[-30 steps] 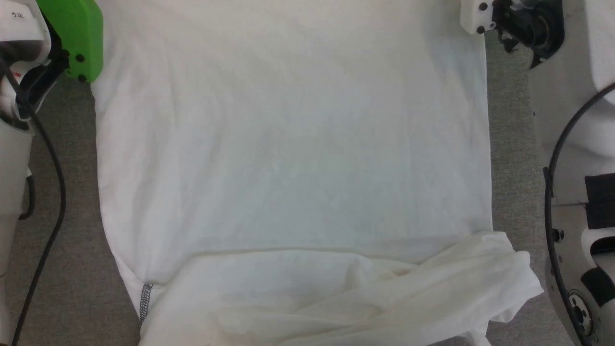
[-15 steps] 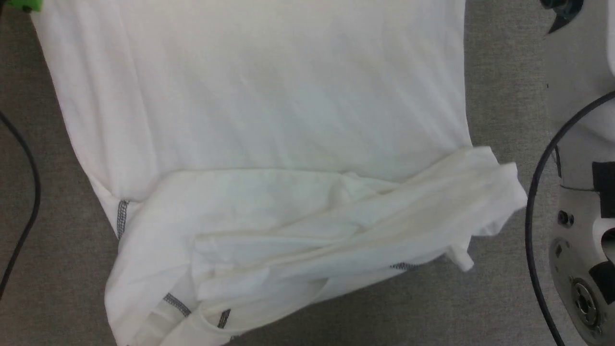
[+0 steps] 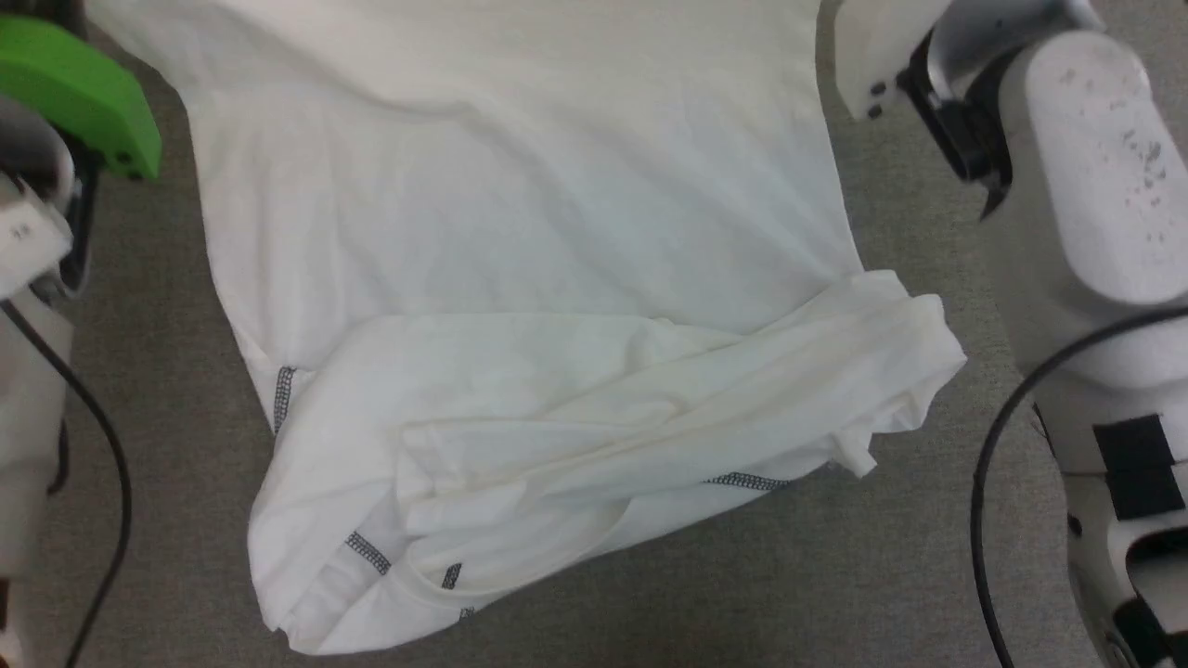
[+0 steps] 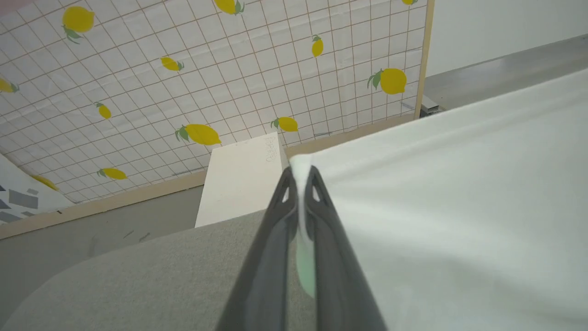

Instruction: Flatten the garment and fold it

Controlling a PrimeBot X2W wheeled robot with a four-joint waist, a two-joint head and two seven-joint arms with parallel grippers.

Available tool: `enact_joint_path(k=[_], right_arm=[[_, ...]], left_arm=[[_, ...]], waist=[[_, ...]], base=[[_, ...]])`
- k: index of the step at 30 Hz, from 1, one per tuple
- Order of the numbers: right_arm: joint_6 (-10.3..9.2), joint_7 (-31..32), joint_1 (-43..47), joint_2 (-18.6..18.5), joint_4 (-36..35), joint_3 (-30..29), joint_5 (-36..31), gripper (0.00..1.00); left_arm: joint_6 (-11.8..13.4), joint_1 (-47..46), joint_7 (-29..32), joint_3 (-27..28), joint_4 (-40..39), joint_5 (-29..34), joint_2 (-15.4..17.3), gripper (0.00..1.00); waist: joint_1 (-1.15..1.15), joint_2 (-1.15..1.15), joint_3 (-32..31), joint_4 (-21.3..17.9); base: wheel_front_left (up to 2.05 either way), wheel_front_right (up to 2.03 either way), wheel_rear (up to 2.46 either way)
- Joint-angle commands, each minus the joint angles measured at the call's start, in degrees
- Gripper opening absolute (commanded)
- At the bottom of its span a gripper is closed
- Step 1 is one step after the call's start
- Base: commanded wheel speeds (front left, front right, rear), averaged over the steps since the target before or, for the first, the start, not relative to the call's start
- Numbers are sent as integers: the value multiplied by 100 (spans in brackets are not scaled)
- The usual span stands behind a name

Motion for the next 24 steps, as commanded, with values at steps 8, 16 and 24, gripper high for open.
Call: enact_joint_path(k=[8, 16, 24], right_arm=[[-11, 169, 1995, -892, -1455, 405, 829, 0], [-11, 746, 4294, -1145, -2836, -236, 1079, 0], [-11, 1135, 5954, -771, -3409, -966, 771, 0]], left_arm=[[-84, 2409, 2, 83, -1156, -853, -112, 0], [264, 4576, 181, 83, -2266, -1381, -166, 0], [356, 5579, 172, -191, -2483, -1582, -408, 0]], waist=[[0, 0, -1615, 274], [0, 0, -2249, 451], [0, 0, -2444, 566]], base=[[0, 0, 0], [0, 0, 0], [0, 0, 0]])
